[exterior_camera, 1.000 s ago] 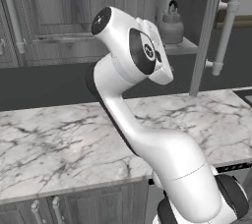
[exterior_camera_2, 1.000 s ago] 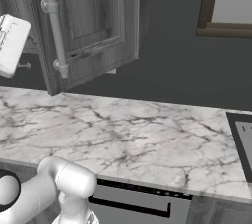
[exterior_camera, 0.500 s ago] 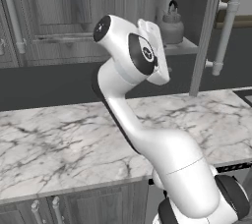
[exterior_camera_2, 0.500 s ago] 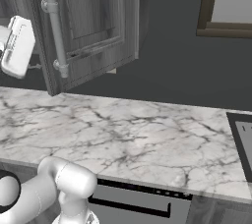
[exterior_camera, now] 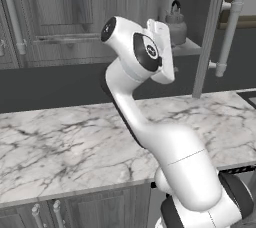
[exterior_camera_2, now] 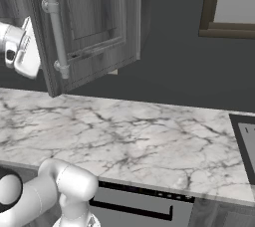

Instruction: Open the cabinet, pick the kettle from the cabinet, and place it in the sink.

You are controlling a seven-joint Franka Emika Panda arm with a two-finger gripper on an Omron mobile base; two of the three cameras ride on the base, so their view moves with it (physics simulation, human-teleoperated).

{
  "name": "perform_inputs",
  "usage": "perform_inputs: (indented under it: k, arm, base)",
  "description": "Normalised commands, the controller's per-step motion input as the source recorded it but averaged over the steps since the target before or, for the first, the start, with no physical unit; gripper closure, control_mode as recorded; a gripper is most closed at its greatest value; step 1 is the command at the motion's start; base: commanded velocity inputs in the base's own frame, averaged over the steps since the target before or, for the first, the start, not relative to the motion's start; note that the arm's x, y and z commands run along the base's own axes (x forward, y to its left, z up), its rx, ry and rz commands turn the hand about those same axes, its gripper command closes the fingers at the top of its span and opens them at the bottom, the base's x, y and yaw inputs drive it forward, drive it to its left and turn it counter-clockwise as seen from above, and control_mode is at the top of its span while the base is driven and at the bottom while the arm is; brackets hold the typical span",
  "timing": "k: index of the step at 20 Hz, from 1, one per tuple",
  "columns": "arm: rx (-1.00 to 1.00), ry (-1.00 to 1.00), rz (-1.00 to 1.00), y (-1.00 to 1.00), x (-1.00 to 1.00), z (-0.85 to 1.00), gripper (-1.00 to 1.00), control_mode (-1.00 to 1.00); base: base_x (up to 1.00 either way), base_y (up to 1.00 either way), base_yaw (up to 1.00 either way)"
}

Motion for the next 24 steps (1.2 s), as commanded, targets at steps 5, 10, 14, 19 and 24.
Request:
perform_inputs:
  k: [5, 10, 14, 19, 24]
  arm:
    - [0.0, 0.0, -0.08, -0.29, 0.01, 0.0, -1.0, -1.0]
    - [0.0, 0.0, -0.08, -0.32, -0.05, 0.0, -1.0, -1.0]
    - [0.0, 0.0, -0.07, -0.35, -0.18, 0.0, -1.0, -1.0]
    - [0.0, 0.0, -0.07, -0.39, -0.18, 0.0, -1.0, -1.0]
    - [0.0, 0.0, -0.1, -0.44, -0.23, 0.0, -1.0, -1.0]
  base:
    - [0.0, 0.0, 0.0]
    - [0.0, 0.0, 0.0]
    - [0.0, 0.0, 0.0]
    - [0.0, 0.0, 0.0]
    - [0.0, 0.0, 0.0]
